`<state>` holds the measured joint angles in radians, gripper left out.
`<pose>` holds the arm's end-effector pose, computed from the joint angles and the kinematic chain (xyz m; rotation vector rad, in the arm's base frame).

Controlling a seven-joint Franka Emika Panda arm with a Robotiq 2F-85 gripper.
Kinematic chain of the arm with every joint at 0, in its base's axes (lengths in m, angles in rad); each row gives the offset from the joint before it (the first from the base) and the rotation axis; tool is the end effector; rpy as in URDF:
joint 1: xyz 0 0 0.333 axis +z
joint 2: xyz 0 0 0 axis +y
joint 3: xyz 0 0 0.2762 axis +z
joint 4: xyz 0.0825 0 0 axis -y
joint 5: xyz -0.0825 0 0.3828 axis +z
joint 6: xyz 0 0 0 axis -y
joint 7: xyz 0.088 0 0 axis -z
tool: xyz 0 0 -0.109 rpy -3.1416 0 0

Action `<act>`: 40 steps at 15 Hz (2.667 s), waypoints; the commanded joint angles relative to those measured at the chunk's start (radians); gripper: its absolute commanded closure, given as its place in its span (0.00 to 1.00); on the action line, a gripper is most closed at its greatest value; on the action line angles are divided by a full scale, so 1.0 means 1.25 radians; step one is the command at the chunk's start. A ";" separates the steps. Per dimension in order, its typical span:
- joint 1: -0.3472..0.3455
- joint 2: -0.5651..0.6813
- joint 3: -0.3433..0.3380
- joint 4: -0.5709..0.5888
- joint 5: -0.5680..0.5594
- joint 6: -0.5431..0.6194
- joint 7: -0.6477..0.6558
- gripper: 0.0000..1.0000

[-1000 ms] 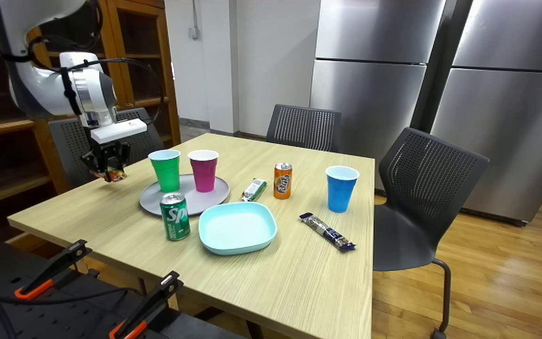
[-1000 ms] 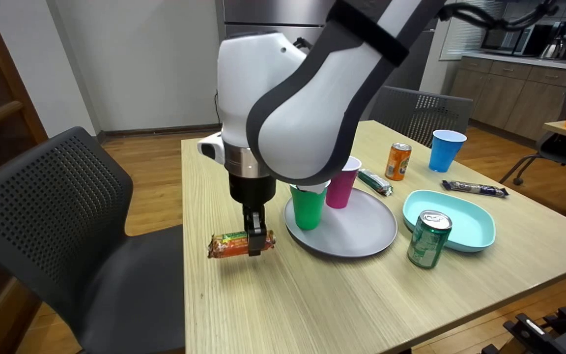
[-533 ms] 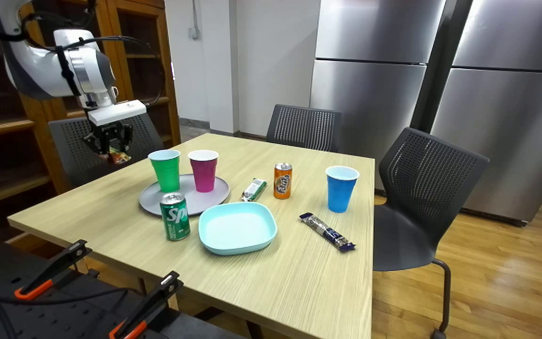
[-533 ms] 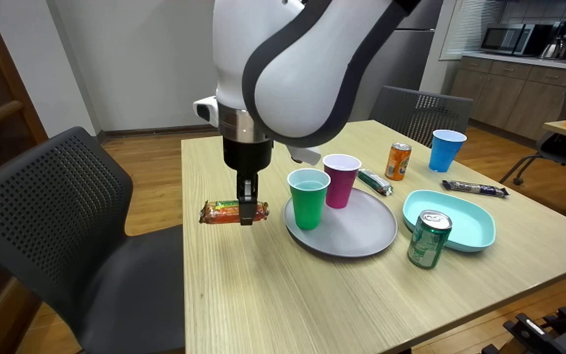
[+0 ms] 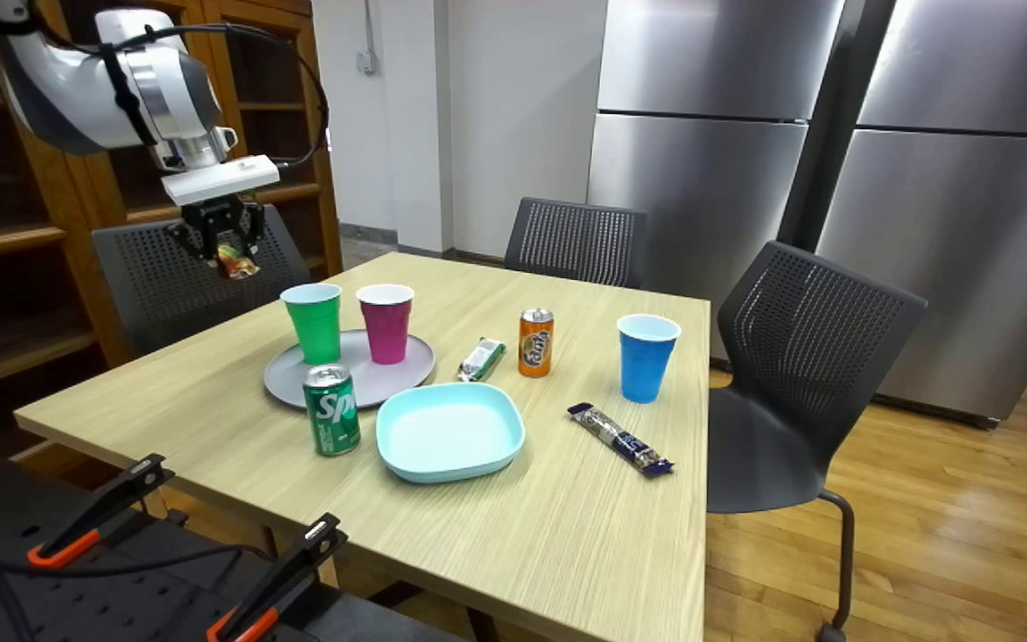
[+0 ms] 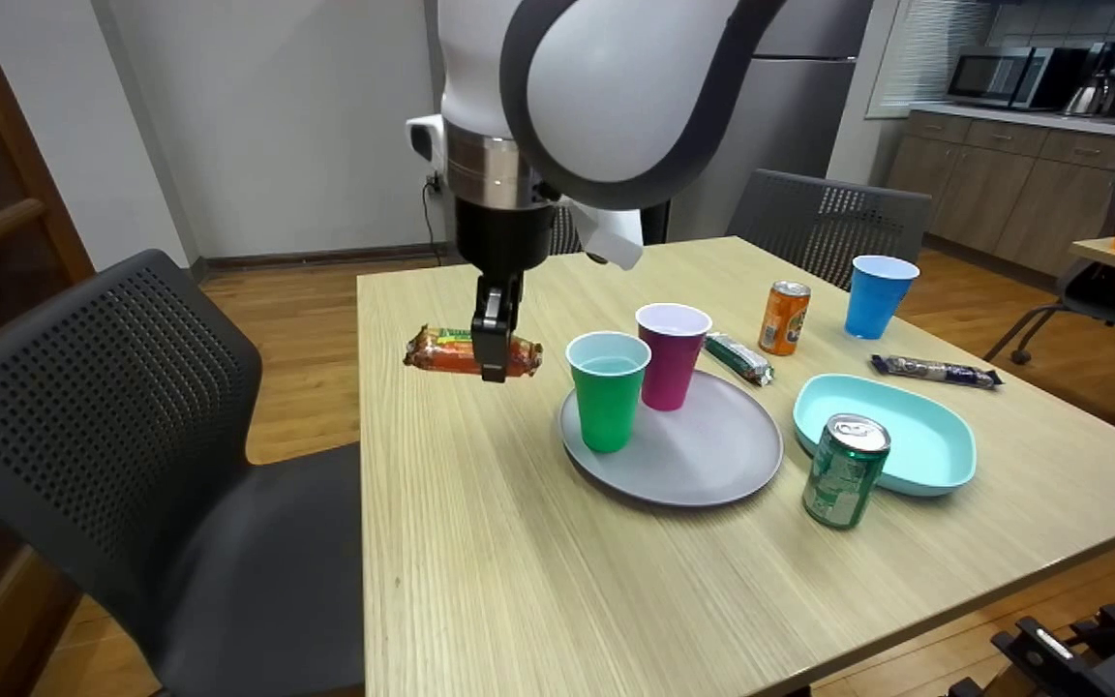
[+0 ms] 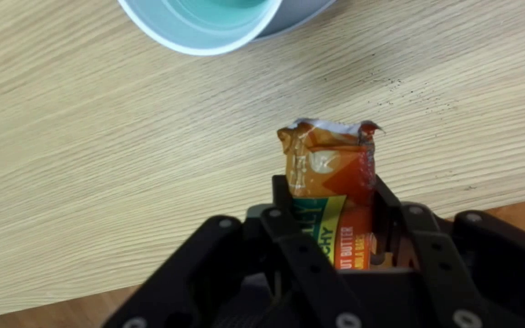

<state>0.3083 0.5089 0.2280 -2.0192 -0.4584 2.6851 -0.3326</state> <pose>0.5072 0.3174 0.1818 2.4682 1.7354 0.2962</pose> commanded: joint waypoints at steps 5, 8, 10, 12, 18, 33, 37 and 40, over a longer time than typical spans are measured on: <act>0.021 -0.136 -0.063 -0.092 -0.001 -0.012 0.168 0.81; 0.015 -0.186 -0.088 -0.133 -0.008 -0.004 0.233 0.81; 0.007 -0.211 -0.101 -0.159 -0.007 0.002 0.270 0.81; 0.000 -0.238 -0.114 -0.188 -0.017 0.005 0.294 0.81; -0.034 -0.321 -0.131 -0.281 -0.009 -0.003 0.329 0.81; -0.266 -0.376 -0.237 -0.408 -0.071 0.047 -0.105 0.81; -0.290 -0.373 -0.258 -0.441 -0.105 0.082 -0.099 0.81; -0.305 -0.350 -0.270 -0.456 -0.100 0.116 -0.106 0.81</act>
<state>-0.0433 0.0603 -0.1022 -2.5617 -0.5678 2.7734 -0.4505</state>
